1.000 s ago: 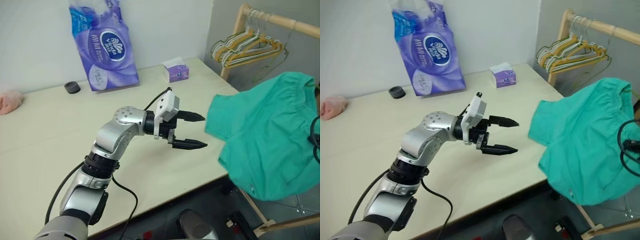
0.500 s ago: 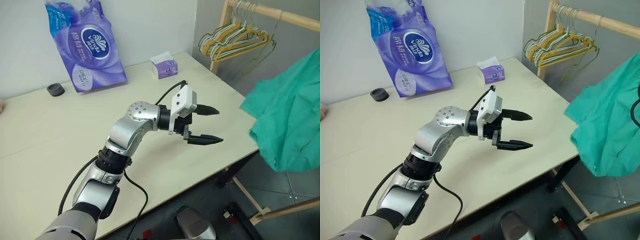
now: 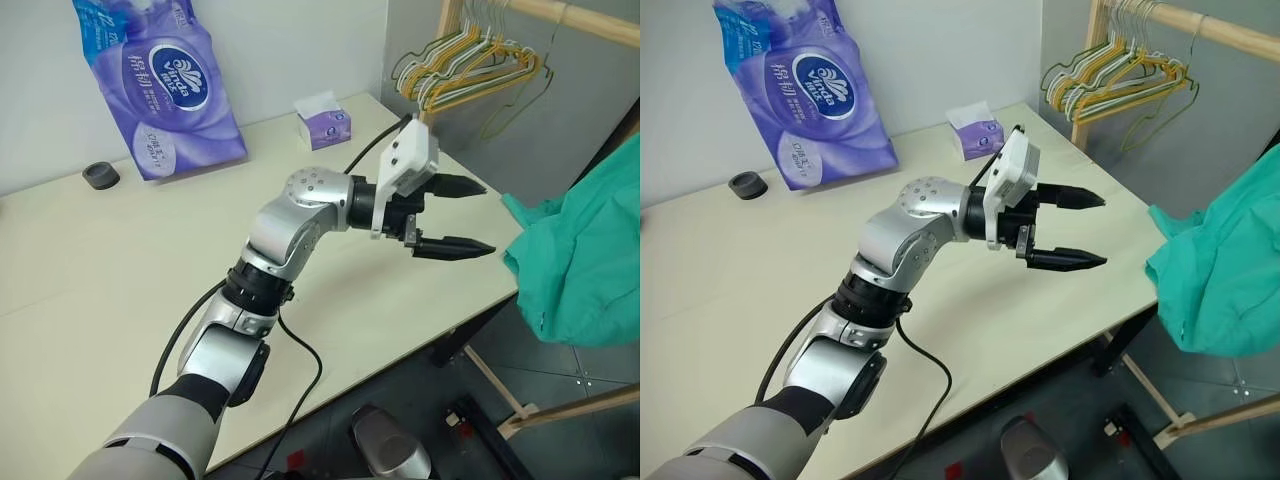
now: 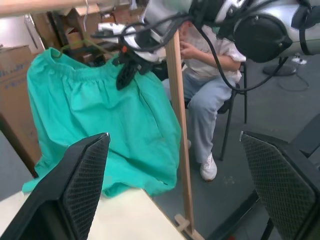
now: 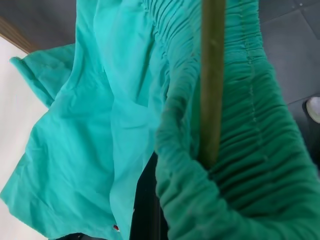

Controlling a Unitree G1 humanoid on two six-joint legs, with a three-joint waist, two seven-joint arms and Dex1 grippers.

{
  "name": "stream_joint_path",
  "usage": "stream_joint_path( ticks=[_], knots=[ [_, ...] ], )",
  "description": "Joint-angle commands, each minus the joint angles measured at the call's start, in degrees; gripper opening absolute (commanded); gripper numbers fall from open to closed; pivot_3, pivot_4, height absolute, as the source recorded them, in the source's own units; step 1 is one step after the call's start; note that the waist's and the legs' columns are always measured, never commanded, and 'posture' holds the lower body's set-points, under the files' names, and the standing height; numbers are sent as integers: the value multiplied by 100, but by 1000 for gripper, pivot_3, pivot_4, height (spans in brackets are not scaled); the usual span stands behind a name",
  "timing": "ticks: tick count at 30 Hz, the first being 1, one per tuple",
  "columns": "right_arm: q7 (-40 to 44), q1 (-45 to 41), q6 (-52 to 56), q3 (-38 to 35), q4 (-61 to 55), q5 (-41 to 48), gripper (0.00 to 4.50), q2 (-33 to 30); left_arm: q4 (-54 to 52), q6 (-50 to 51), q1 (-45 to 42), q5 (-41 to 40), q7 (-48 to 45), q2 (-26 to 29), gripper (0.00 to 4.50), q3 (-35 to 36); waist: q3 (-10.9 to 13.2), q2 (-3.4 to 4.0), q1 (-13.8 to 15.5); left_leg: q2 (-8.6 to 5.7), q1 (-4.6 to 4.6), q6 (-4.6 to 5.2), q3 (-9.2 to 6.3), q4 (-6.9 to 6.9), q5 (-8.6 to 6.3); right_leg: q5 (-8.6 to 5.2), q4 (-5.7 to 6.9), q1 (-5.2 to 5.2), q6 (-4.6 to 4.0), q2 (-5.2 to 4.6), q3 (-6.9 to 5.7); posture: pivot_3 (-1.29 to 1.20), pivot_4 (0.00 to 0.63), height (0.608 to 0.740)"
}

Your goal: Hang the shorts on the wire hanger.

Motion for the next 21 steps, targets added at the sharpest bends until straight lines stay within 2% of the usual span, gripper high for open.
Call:
stream_joint_path(
  ticks=[1,7,11,21],
  knots=[
    [170,-129,-108,113,111,-90,0,-198,224,-109,-412,-78,-139,-116,4386,166,3,-2,-10,0,0,0,1,0,0,0,0,0,1,0,0,-582,151,740],
    [232,-177,-103,30,80,-24,0,-214,680,-329,-703,89,-368,-247,4386,50,5,-3,-51,0,0,-1,2,0,-1,0,-2,0,4,0,-1,-593,150,740],
    [86,-237,58,-237,-28,42,1040,-229,878,-447,-766,163,-436,-346,4500,41,17,0,-112,0,0,-1,0,-1,-1,-1,-1,0,5,-1,-1,-598,148,740],
    [-533,-478,844,-1270,-923,73,4410,-172,1069,-560,-798,310,-589,-444,4500,40,36,9,-151,0,1,-2,3,-5,-1,-3,0,-2,9,-1,-1,-608,138,740]
  ],
)
